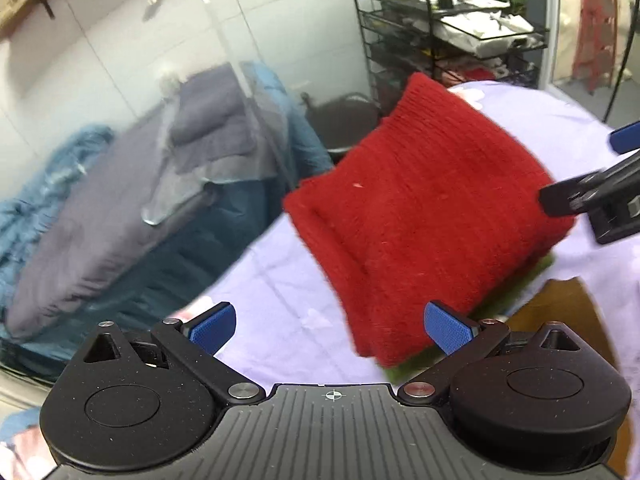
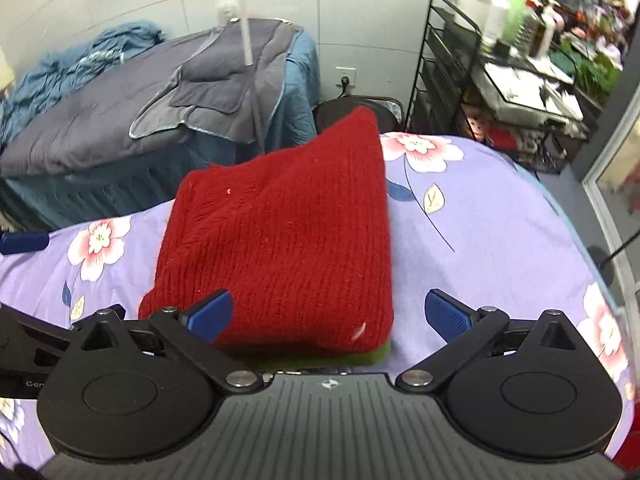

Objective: Fold small clothes
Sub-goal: 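Lower the sweater onto the green fleece and open both grippers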

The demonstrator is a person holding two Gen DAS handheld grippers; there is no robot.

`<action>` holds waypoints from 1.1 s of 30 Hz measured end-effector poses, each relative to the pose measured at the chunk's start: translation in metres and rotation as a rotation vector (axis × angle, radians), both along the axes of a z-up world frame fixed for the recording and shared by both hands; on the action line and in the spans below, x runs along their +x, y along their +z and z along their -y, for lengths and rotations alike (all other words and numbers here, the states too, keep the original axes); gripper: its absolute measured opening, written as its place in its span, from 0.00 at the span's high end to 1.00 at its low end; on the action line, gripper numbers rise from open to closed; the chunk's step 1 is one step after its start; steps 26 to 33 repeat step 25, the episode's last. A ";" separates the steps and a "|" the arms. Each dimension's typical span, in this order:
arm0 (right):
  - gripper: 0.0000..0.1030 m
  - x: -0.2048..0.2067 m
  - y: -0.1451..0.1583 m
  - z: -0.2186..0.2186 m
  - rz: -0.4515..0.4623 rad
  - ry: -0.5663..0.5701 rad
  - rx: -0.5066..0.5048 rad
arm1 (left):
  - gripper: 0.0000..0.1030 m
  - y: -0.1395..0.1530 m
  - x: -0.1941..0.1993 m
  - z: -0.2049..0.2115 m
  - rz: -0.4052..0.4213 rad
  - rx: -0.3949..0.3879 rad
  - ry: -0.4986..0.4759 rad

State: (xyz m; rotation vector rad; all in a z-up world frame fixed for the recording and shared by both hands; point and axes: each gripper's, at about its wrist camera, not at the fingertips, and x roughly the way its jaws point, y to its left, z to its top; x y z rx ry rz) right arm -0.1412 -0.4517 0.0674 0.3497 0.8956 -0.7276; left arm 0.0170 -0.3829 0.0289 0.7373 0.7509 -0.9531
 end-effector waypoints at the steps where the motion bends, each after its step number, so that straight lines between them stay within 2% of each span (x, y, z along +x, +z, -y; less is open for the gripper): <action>1: 0.01 0.003 -0.002 0.002 -0.011 -0.003 0.002 | 0.00 0.000 0.002 0.002 -0.031 0.003 0.000; 5: 0.01 0.010 -0.006 0.005 -0.048 -0.011 0.026 | 0.00 -0.005 0.004 0.011 -0.050 0.059 0.001; 11: 0.01 0.018 -0.010 0.002 -0.087 0.013 0.024 | 0.00 -0.015 0.003 0.012 -0.049 0.086 0.006; 18: 0.01 0.020 -0.012 0.001 -0.084 0.013 0.034 | 0.00 -0.017 0.004 0.012 -0.052 0.092 0.006; 24: 0.01 0.022 -0.013 -0.001 -0.092 0.013 0.035 | 0.00 -0.014 0.005 0.009 -0.041 0.052 0.026; 33: 0.01 0.022 -0.013 -0.001 -0.095 0.013 0.033 | 0.00 -0.014 0.006 0.009 -0.041 0.054 0.033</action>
